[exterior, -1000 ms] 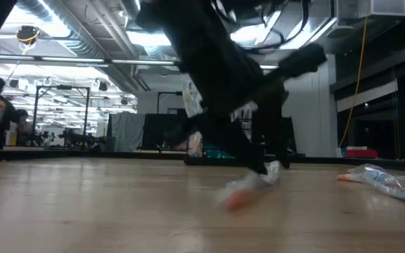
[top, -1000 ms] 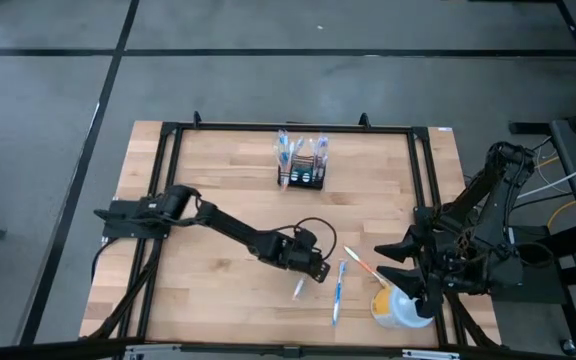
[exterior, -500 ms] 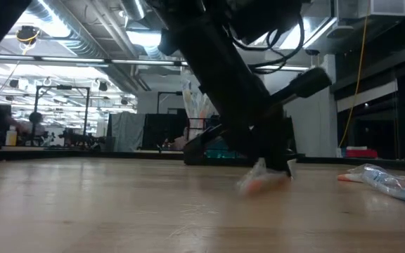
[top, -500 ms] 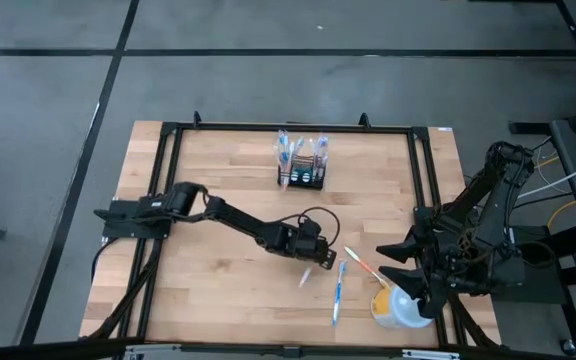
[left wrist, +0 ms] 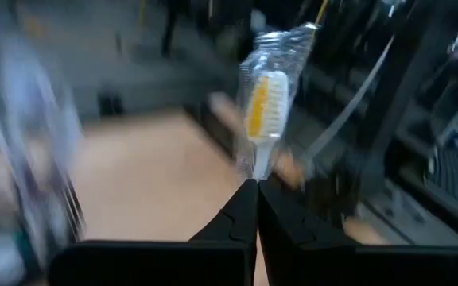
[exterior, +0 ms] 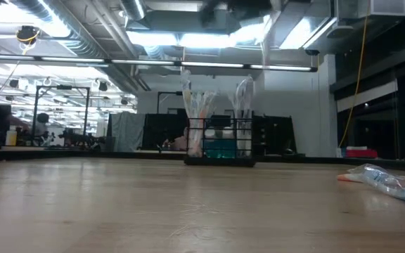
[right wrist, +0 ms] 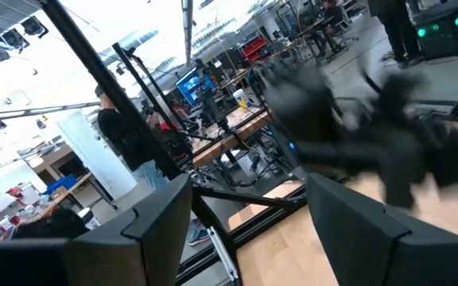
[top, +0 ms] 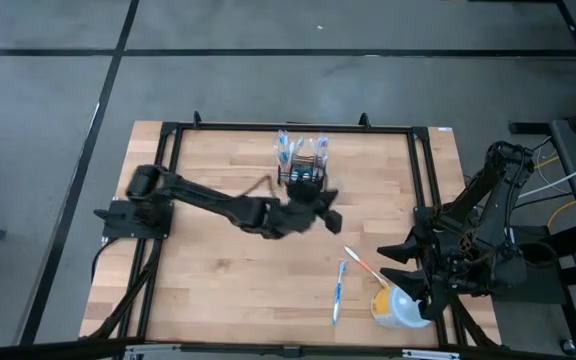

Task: Pick & Place toothbrushing station
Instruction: Put the left orange toothbrush into the left section of the mesh organizer

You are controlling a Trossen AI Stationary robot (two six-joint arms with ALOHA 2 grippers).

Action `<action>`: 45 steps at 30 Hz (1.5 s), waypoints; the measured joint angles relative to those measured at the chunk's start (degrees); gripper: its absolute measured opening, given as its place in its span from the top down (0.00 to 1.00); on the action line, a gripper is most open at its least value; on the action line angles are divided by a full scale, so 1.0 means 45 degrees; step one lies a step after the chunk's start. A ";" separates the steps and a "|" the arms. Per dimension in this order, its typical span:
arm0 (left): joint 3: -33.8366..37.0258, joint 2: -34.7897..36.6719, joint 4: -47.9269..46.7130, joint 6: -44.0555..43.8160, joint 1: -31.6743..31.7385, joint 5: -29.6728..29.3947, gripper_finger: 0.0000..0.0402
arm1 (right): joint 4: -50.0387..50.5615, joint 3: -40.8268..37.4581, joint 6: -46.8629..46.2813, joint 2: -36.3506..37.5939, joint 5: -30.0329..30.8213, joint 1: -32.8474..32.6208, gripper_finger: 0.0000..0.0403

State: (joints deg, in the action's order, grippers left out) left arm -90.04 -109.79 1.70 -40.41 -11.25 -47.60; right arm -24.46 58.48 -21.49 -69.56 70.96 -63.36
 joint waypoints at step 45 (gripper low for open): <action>0.5796 0.1262 0.6970 0.3291 0.3129 -0.6464 1.00 | -0.0049 0.0000 -0.0090 0.0000 0.2045 -0.0757 0.38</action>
State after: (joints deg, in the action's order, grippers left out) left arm -63.96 -104.11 33.07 -25.60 2.83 -76.69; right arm -24.68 58.48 -21.89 -69.56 80.17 -66.76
